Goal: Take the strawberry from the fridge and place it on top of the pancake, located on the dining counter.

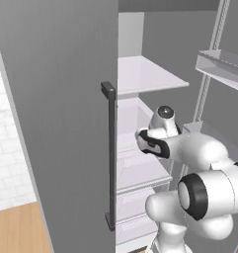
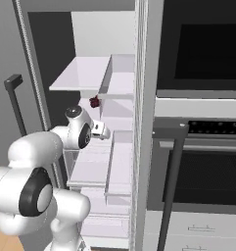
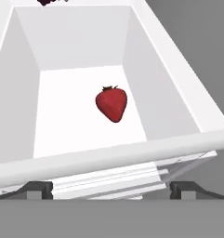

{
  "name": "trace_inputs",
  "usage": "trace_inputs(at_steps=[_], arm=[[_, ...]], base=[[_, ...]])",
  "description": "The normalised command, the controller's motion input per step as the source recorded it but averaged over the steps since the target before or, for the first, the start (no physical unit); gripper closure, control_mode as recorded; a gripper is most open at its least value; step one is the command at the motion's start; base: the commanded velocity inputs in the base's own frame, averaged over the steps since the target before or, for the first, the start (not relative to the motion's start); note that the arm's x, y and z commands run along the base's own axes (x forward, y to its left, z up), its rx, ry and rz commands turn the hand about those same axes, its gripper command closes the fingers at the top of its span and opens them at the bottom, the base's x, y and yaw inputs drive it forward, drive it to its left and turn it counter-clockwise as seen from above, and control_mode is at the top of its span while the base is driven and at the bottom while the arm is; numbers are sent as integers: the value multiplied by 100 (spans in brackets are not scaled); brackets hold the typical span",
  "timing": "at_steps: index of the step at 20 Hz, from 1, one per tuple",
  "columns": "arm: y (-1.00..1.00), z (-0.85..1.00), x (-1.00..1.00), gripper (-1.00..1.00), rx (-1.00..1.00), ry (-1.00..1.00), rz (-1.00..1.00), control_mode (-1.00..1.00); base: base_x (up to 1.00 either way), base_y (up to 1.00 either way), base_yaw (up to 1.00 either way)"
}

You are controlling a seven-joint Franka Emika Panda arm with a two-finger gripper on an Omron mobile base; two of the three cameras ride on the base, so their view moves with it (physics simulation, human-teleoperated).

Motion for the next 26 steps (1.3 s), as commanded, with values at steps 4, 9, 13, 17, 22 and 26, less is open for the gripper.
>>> trace_inputs(at_steps=[4,9,13,17,22,26], arm=[[0,3,44,-100,0,0,-1,-100],[-15,0,26,-100,4,5,4,-100],[-7,-3,32,-100,1,3,10,-100],[0,-14,35,-100,0,0,7,-100],[-4,-20,24,-100,0,0,3,-100],[-4,-42,14,-100,0,2,0,-100]], base=[[0,0,0],[0,0,0],[0,0,0],[0,0,0],[0,0,0],[0,0,0]])
